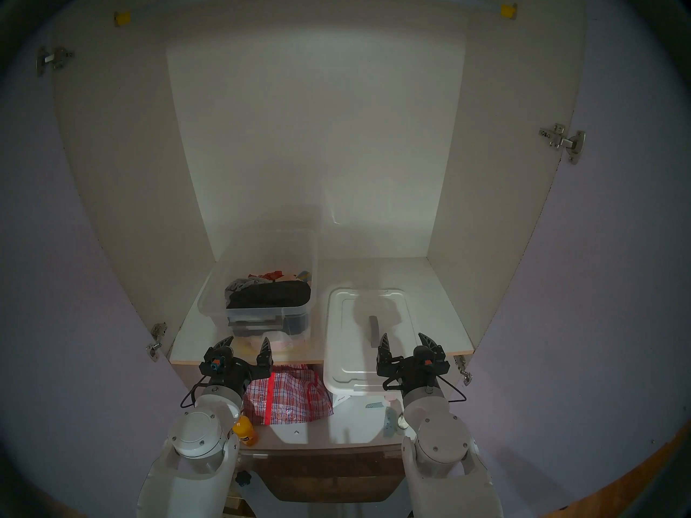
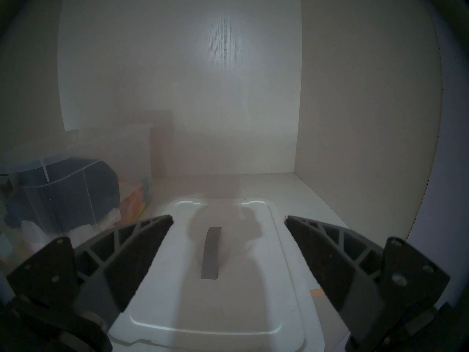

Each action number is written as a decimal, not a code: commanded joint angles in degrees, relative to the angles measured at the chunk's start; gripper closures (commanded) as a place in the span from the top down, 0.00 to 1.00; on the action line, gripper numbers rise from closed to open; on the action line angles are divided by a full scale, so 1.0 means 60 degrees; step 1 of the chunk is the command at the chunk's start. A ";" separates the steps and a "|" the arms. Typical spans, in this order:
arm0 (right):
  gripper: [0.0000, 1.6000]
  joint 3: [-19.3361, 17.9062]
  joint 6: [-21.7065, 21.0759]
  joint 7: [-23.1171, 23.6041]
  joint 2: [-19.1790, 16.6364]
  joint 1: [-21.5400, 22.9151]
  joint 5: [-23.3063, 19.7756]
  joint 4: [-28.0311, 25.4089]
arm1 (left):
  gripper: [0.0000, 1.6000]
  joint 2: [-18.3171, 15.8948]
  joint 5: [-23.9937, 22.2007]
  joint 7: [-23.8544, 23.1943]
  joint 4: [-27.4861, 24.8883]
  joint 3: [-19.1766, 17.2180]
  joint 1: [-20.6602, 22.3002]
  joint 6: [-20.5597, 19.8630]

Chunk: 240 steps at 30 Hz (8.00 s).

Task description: Take clothing out of the storage bin and put the lid back on the bin

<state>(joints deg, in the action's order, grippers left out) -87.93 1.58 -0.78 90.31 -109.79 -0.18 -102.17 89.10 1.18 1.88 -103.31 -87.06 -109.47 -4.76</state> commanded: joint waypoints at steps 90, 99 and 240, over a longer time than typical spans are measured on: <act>1.00 -0.0005 0.0028 0.0006 0.0016 0.0064 0.0001 -0.0210 | 1.00 -0.3688 -0.0591 -0.7149 0.5280 0.1463 0.9740 -0.6996; 1.00 -0.0006 0.0024 0.0007 0.0016 0.0062 0.0001 -0.0215 | 1.00 -0.3475 -0.0602 -0.8325 0.6772 0.2025 1.0692 -0.6861; 1.00 0.7646 -0.0164 -0.6536 -0.2843 0.3639 -0.2951 -0.1389 | 0.00 -0.4499 0.0831 -0.5394 0.1433 0.3065 1.1057 -0.8305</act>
<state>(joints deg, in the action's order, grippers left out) -44.21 0.29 -39.67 72.98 -88.29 -17.60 -109.48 62.04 6.91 -31.36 -92.42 -65.99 -43.07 -55.69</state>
